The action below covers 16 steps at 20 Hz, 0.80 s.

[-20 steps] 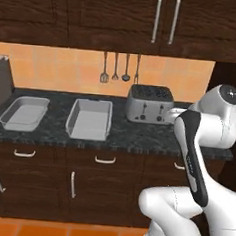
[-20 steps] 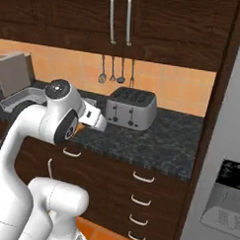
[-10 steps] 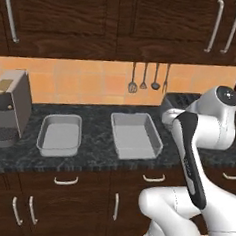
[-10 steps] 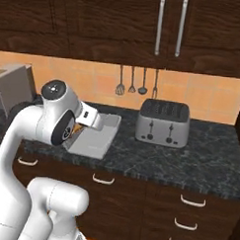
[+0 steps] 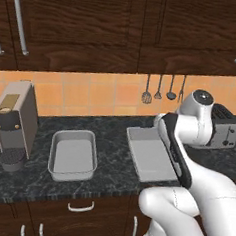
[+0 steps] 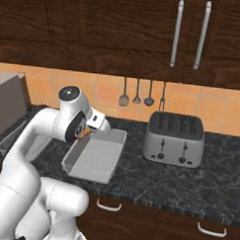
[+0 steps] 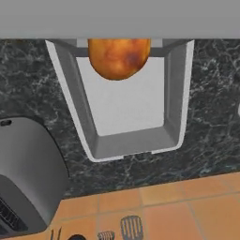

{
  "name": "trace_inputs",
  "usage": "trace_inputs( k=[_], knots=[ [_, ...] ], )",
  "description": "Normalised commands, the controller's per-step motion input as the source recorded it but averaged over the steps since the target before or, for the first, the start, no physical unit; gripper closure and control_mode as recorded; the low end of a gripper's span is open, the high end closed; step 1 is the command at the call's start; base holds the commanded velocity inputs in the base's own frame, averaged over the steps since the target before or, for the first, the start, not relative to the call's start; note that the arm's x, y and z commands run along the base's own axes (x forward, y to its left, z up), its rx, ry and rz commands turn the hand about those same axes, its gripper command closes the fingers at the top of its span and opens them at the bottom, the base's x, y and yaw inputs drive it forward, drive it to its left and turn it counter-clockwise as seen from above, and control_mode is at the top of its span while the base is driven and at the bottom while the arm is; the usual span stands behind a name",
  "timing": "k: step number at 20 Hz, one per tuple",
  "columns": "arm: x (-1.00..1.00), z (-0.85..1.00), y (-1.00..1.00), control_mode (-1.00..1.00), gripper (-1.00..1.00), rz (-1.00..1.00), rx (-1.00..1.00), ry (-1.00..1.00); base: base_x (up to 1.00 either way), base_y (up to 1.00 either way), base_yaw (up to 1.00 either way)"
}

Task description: Place one onion and one chicken drumstick in each tupperware on the nearby counter, to pack two identical lunches.

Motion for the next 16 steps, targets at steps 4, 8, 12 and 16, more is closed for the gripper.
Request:
trace_inputs(
  k=[4, 8, 12, 16],
  knots=[
    [0.99, -1.00, 0.00, -1.00, 1.00, 0.00, 0.12, 0.20, 0.00, 0.00, 0.00],
    [0.87, -1.00, 0.00, -1.00, 1.00, 0.00, 0.08, 0.15, 0.00, 0.00, 0.00],
    [0.43, -0.69, 0.07, -1.00, -1.00, 0.00, 0.00, 0.11, 0.00, 0.00, 0.00],
    [-0.13, 0.04, 0.00, -1.00, -1.00, 0.00, 0.00, -0.02, 0.00, 0.00, 0.00]
  ],
)
